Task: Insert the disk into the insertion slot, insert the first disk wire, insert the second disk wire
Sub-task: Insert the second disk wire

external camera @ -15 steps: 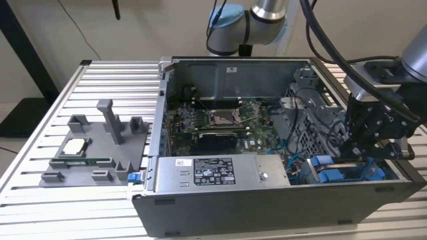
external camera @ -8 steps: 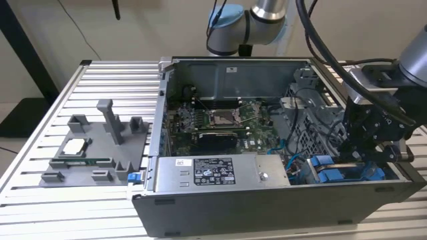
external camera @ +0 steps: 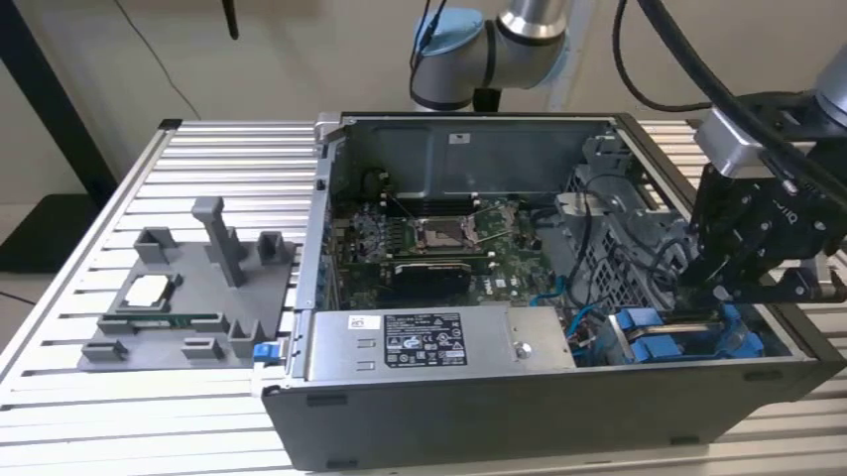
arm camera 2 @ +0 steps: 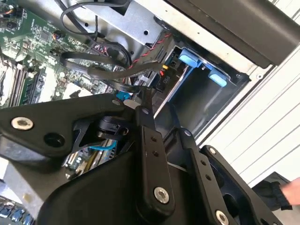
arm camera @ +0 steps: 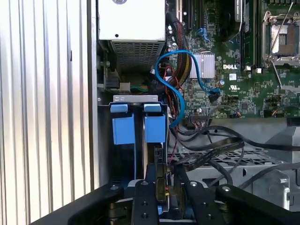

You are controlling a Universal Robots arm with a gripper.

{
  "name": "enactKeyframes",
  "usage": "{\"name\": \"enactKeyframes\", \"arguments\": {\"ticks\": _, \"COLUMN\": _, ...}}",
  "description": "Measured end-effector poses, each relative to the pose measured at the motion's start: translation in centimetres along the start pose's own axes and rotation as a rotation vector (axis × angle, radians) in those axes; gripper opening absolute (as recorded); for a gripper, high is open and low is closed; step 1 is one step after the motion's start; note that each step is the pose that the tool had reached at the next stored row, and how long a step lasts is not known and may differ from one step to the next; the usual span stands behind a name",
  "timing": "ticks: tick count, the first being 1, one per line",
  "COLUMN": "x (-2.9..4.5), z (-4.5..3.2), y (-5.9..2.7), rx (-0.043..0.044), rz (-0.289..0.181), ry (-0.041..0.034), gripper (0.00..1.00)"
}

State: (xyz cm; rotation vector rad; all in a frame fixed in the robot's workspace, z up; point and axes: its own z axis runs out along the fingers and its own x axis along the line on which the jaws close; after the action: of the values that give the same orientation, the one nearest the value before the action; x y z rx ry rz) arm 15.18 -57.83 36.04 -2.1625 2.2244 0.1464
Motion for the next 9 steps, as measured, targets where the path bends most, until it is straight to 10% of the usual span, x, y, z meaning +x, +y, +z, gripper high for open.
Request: {"name": "enactKeyframes", "arguments": {"ticks": 9, "x": -0.14, "z": -1.55, "y": 0.06, "rx": 0.0, "rz": 0.0, "ry": -0.0001, "gripper": 0.3}}
